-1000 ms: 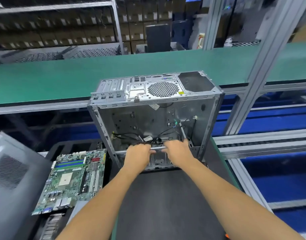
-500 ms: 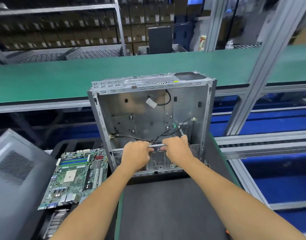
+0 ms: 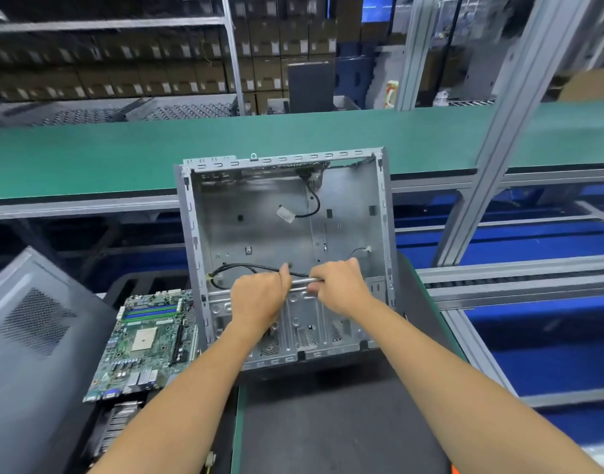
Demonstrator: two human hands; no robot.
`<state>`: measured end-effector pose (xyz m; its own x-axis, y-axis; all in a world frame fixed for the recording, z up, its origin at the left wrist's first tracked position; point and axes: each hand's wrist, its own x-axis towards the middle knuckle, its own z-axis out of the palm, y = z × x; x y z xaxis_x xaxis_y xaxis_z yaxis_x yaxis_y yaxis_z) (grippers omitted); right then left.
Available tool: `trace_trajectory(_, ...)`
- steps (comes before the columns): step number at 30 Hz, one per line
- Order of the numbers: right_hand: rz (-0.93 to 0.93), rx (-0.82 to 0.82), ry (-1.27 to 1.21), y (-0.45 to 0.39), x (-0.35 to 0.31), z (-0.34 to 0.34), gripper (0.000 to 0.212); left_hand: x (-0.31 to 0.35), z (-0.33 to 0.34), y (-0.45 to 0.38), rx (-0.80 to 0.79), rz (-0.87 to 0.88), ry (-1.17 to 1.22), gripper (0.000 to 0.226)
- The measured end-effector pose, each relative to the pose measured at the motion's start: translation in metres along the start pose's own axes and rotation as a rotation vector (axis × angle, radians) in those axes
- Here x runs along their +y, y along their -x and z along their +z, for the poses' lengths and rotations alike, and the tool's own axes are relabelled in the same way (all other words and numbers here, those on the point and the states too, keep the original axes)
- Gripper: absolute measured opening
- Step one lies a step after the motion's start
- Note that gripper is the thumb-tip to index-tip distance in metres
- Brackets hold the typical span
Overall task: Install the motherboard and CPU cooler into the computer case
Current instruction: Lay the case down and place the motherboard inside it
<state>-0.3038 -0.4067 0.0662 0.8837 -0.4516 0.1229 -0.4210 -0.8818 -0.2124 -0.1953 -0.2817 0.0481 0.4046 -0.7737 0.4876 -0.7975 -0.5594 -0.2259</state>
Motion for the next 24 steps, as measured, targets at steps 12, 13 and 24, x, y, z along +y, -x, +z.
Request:
trace_trajectory(12, 0.075, -0.121, -0.091, 0.0, -0.01, -0.007, 0.015, -0.012, 0.002, 0.002, -0.17, 0.101, -0.073, 0.045)
trace_trajectory(13, 0.076, -0.131, -0.104, 0.0, -0.009, -0.007, 0.015, -0.01, 0.001, 0.003, -0.184, 0.119, -0.109, 0.041)
trace_trajectory(24, 0.142, -0.232, -0.247, 0.006, 0.013, 0.013, 0.012, 0.009, 0.031, 0.001, -0.312, 0.281, -0.038, 0.039)
